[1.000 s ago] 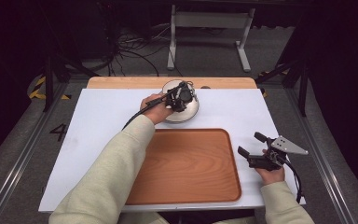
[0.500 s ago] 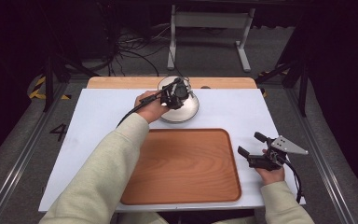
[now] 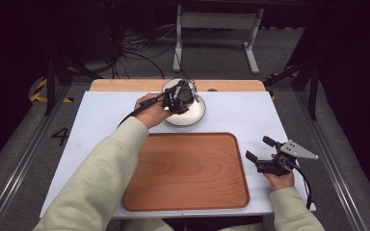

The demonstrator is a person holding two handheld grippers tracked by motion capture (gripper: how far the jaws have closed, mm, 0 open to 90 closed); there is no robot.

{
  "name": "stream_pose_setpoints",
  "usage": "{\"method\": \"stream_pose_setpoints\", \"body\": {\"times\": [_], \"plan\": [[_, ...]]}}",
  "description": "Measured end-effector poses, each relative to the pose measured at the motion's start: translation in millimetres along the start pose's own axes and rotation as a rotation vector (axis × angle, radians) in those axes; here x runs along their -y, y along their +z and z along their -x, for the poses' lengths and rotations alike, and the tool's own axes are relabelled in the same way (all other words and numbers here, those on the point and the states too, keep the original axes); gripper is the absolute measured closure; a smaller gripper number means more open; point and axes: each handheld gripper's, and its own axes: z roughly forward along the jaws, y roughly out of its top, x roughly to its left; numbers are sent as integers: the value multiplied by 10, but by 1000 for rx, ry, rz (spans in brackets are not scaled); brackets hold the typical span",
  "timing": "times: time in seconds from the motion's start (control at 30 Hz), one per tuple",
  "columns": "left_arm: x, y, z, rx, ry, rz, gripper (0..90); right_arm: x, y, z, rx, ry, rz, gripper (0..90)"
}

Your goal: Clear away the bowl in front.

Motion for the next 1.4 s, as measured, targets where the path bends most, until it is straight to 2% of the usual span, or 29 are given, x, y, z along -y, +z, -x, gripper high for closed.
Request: {"method": "stream_pose_setpoints", "body": {"times": [0.3,0.67,0.83,0.93,1.27,1.4], "plan": [[5,-112,75,16,30,-10,827,0,0,1,2,-1,-1,5],[-19,-298,312,22,91,-15,827,1,-2,-2,2,1,-3,4],[-47,-356,402,20,78,-31,828,1,-1,-1,1,-1,-3,5],[-68,-400,485,40,73,-25,828,1,1,0,2,-3,-3,5],[-115,-522,666,66,108,-16,827,1,2,-2,2,-2,-3,6],[-116,-553,702,69,109,-19,827,1,2,-2,3,-3,-3,6]]}}
